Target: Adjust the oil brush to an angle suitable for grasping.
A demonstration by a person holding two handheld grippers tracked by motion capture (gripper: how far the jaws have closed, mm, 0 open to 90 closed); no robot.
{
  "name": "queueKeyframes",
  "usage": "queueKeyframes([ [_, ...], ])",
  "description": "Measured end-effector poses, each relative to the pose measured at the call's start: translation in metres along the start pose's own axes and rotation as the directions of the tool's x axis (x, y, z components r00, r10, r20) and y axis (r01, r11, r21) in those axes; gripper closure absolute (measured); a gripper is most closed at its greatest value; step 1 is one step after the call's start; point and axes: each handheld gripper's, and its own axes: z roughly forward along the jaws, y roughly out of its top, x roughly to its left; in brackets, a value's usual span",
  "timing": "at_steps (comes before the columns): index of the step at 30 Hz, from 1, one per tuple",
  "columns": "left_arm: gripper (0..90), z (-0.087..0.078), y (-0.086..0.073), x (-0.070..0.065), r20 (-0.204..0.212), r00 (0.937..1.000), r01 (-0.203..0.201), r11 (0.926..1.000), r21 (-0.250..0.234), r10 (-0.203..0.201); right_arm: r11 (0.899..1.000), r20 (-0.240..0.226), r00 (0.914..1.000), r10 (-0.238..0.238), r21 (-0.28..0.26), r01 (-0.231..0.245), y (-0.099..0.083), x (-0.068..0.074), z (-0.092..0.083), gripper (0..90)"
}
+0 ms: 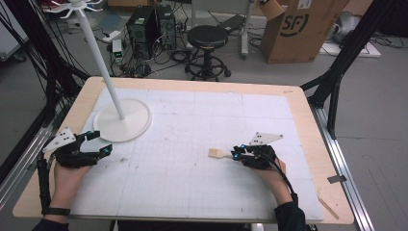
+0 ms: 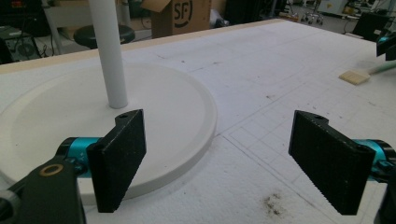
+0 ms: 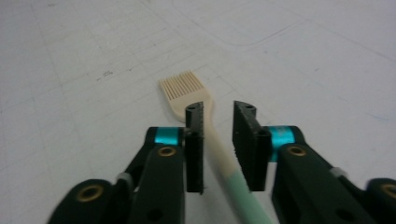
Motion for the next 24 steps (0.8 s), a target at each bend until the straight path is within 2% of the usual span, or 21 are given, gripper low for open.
queueKeyframes([
  [3, 19.5, 0.0, 0.0, 0.0, 0.002, 1.0, 0.0, 1.0, 0.002, 0.0, 1.0, -0.014, 0.9999, -0.001, -0.018, 0.001, 0.0, -0.005, -0.007, 57.0],
  [5, 19.5, 0.0, 0.0, 0.0, 0.001, 1.0, -0.001, 1.0, 0.005, 0.001, 1.0, -0.006, 1.0, -0.005, -0.029, 0.005, 0.0, -0.007, -0.012, 49.3],
  [10, 19.5, 0.0, 0.0, 0.0, 0.006, 1.0, -0.002, 1.0, 0.009, 0.002, 0.999, -0.017, 0.9998, -0.005, -0.034, 0.005, -0.002, -0.014, -0.018, 41.9],
  [13, 19.4, 0.0, 0.0, 0.0, 0.007, 1.0, -0.003, 1.0, 0.009, 0.003, 1.0, -0.021, 0.9998, -0.006, -0.011, 0.005, -0.005, -0.018, -0.017, 41.8],
  [17, 19.4, 0.0, 0.0, 0.0, 0.009, 0.9999, -0.004, 0.9999, 0.01, 0.003, 0.999, -0.046, 0.9984, -0.031, 0.036, 0.033, -0.009, -0.021, -0.013, 48.8],
  [20, 19.4, -0.001, 0.0, 0.0, 0.009, 0.9999, -0.005, 0.9999, 0.011, 0.005, 0.993, -0.063, 0.9954, -0.072, 0.094, 0.078, -0.012, -0.02, -0.006, 55.5],
  [21, 19.4, -0.001, 0.0, 0.0, 0.01, 0.9999, -0.004, 0.9999, 0.01, 0.004, 0.993, -0.063, 0.9954, -0.072, 0.094, 0.078, -0.012, -0.02, -0.006, 55.5],
  [22, 19.4, -0.001, 0.0, 0.0, 0.011, 0.9999, -0.004, 0.9999, 0.01, 0.004, 0.989, -0.07, 0.9945, -0.078, 0.123, 0.086, -0.014, -0.021, -0.003, 59.2],
  [24, 19.4, -0.001, 0.0, 0.0, 0.011, 0.9999, -0.005, 0.9999, 0.011, 0.005, 0.987, -0.069, 0.9943, -0.081, 0.137, 0.09, -0.015, -0.021, -0.002, 61.0],
])
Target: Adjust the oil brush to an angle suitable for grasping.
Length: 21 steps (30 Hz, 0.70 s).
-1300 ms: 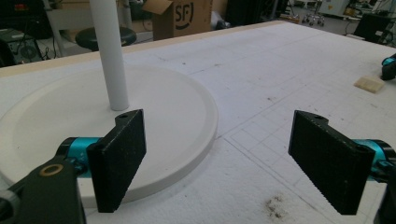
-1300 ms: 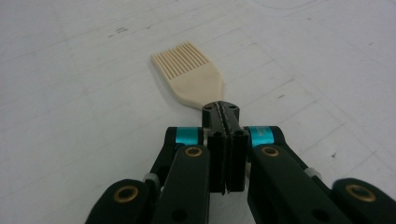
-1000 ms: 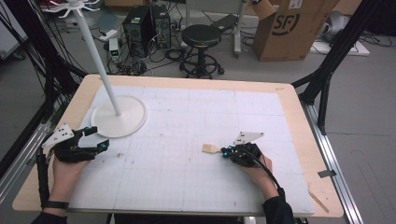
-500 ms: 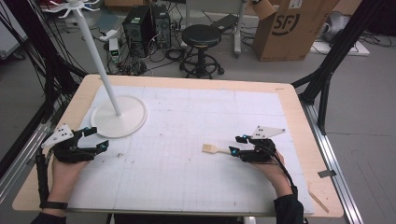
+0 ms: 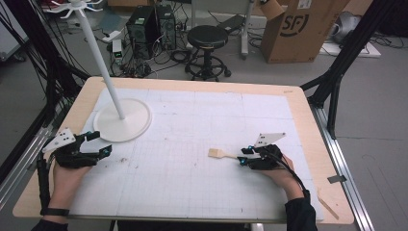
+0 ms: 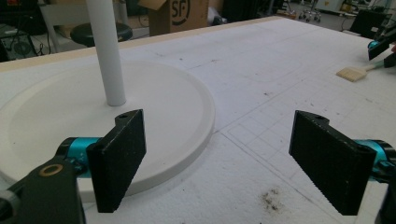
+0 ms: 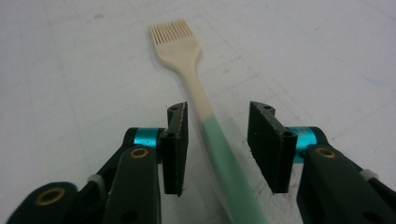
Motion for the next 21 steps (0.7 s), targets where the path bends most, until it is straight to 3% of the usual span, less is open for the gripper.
queueKeyframes([
  [2, 19.4, 0.0, 0.0, 0.0, 0.001, 1.0, 0.0, 1.0, 0.0, 0.0, 1.0, 0.001, 1.0, -0.008, 0.022, 0.008, -0.001, 0.0, 0.001, 63.3],
  [8, 19.4, -0.001, 0.0, 0.0, 0.0, 1.0, -0.001, 1.0, 0.0, 0.001, 0.999, -0.021, 0.9995, -0.023, 0.022, 0.023, -0.001, -0.001, 0.0, 76.7],
  [16, 19.4, -0.001, 0.0, 0.0, 0.0, 1.0, -0.002, 1.0, -0.004, 0.002, 0.999, -0.034, 0.9988, -0.035, 0.02, 0.036, 0.001, 0.001, 0.001, 80.8],
  [21, 19.4, -0.002, 0.001, 0.0, -0.001, 1.0, -0.001, 0.9999, -0.01, 0.001, 0.998, -0.05, 0.9971, -0.057, -0.007, 0.057, 0.01, 0.004, 0.005, 80.9],
])
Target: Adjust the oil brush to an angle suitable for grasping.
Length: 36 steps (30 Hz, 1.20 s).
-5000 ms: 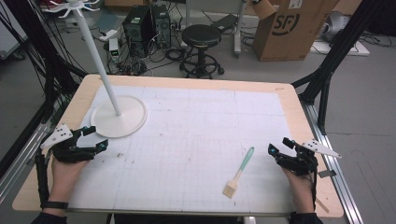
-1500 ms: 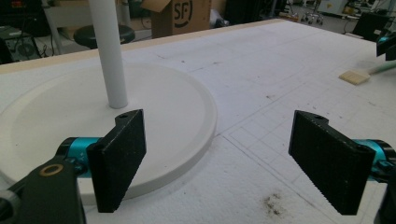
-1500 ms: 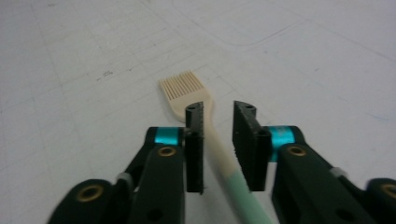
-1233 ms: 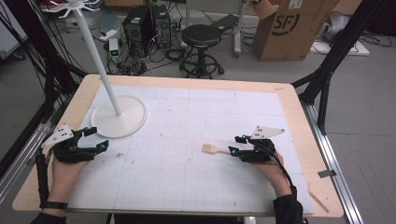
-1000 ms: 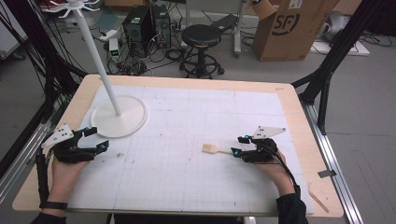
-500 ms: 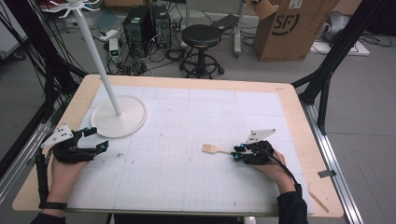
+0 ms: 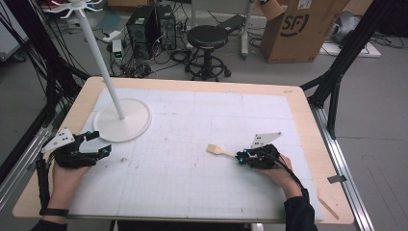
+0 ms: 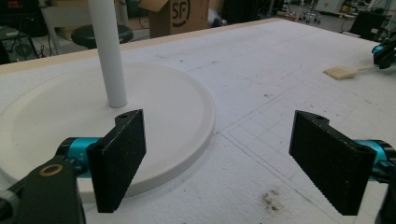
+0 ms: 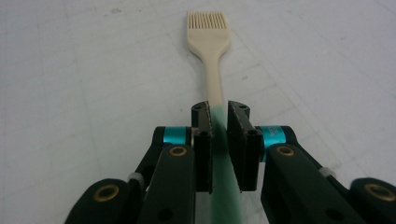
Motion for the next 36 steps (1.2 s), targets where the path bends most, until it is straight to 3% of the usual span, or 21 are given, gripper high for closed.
queueKeyframes([
  [8, 19.4, -0.002, 0.001, 0.0, 0.0, 1.0, 0.002, 0.9999, -0.011, -0.002, 0.997, -0.07, 0.9963, -0.05, -0.067, 0.046, 0.038, 0.01, 0.02, 81.1],
  [13, 19.4, -0.004, 0.002, 0.001, -0.002, 1.0, 0.004, 0.9996, -0.026, -0.004, 0.992, -0.138, 0.9855, -0.099, -0.088, 0.087, 0.066, 0.022, 0.047, 81.1],
  [18, 19.4, -0.007, 0.003, 0.001, -0.001, 0.9999, 0.011, 0.9991, -0.04, -0.011, 0.985, -0.208, 0.9656, -0.156, -0.108, 0.136, 0.094, 0.037, 0.077, 81.1],
  [24, 19.4, -0.01, 0.003, 0.002, -0.001, 0.9999, 0.012, 0.9986, -0.051, -0.012, 0.98, -0.287, 0.939, -0.189, -0.114, 0.162, 0.12, 0.055, 0.117, 81.0],
  [35, 19.4, -0.012, 0.004, 0.001, 0.006, 0.9999, 0.01, 0.9986, -0.053, -0.01, 0.965, -0.375, 0.8899, -0.26, -0.115, 0.234, 0.16, 0.094, 0.183, 81.0],
  [36, 19.4, -0.012, 0.004, 0.001, 0.007, 0.9999, 0.012, 0.9985, -0.054, -0.011, 0.965, -0.375, 0.8899, -0.26, -0.115, 0.234, 0.16, 0.094, 0.183, 81.0],
])
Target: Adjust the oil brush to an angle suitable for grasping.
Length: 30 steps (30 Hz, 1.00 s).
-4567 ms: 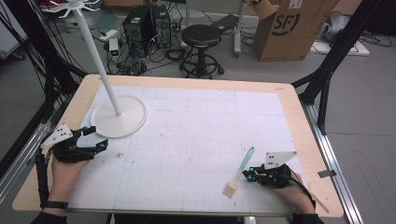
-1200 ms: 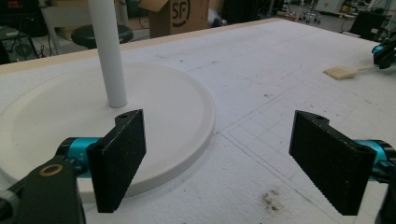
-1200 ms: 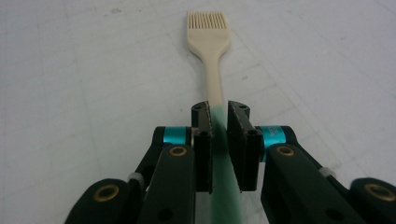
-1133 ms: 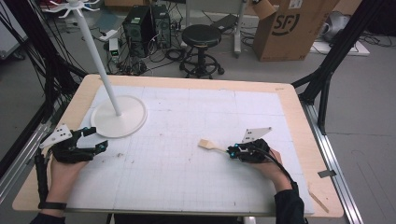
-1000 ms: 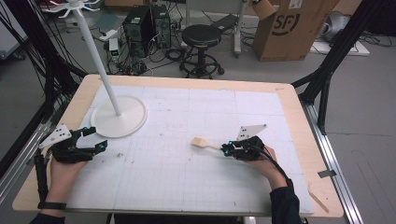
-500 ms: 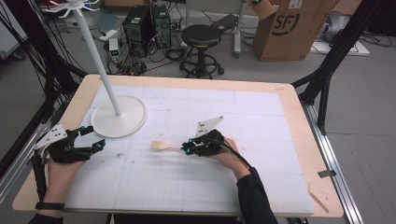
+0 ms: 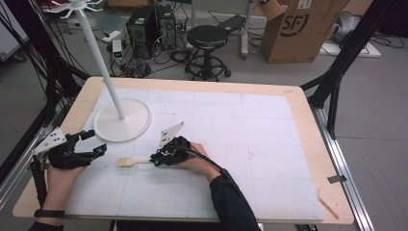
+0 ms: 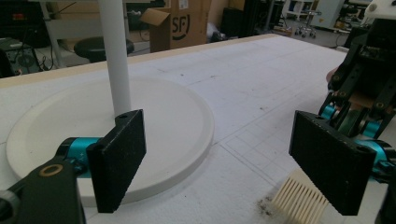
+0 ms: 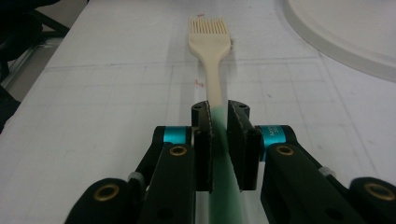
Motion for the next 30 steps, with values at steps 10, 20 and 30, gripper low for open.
queueKeyframes([
  [10, 19.4, 0.0, 0.0, -0.001, 0.005, 1.0, -0.001, 1.0, 0.01, 0.001, 0.999, -0.036, 0.9992, -0.019, 0.03, 0.02, 0.007, 0.002, 0.026, 80.8],
  [20, 19.2, 0.002, -0.001, -0.002, 0.013, 0.9999, 0.001, 0.9998, 0.022, -0.001, 0.999, 0.007, 0.9999, -0.014, 0.043, 0.014, 0.008, 0.005, 0.021, 64.3],
  [30, 17.9, 0.003, -0.002, -0.002, 0.012, 0.9999, 0.004, 0.9996, 0.026, -0.004, 0.991, 0.133, 0.9848, 0.111, -0.084, -0.1, -0.009, 0.008, -0.054, 44.8],
])
